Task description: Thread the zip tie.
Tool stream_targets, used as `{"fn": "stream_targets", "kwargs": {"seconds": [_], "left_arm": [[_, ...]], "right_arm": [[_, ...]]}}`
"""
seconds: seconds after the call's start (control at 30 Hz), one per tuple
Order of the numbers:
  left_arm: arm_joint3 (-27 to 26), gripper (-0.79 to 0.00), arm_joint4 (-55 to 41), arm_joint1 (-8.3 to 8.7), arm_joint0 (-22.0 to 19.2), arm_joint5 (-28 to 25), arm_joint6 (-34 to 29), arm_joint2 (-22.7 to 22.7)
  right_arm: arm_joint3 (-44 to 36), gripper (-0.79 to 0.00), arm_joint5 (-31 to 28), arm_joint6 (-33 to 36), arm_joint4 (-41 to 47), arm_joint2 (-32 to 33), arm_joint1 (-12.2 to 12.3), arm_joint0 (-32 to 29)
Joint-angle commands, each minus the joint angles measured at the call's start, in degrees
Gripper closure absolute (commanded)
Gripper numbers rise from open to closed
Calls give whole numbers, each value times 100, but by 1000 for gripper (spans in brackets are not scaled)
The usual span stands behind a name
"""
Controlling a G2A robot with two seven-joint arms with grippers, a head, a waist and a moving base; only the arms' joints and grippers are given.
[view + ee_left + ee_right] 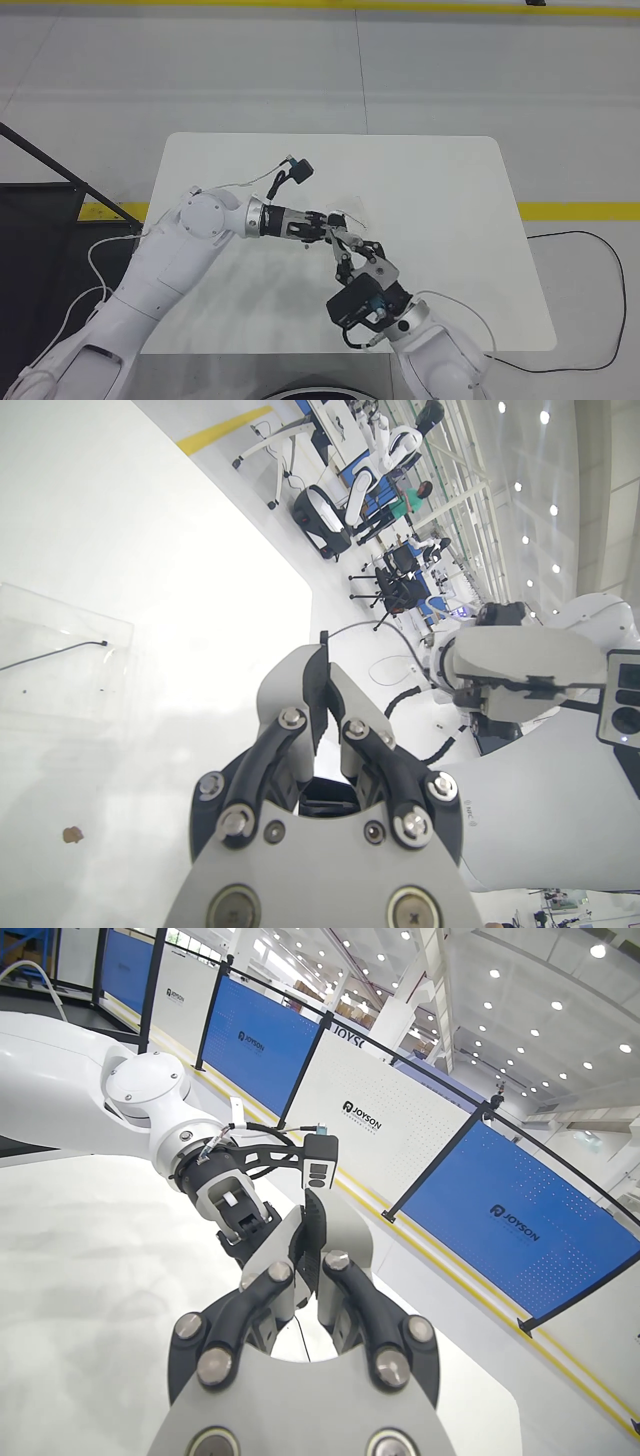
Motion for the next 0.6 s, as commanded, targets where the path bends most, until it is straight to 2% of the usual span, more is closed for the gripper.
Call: {"fn": "stream_targets", "kwargs": {"seconds": [0.0, 0.2, 0.57], "left_arm": [[-46, 0, 57, 14, 31, 19, 10, -30], [-163, 0, 175, 42, 112, 28, 30, -78], [-274, 0, 365, 76, 131, -49, -160, -68]], "right_arm": [[-10, 0, -84, -35, -4, 26, 13, -9], [-38, 0, -174, -124, -42, 82, 47, -51], [-79, 0, 177, -151, -234, 156, 77, -155]]}}
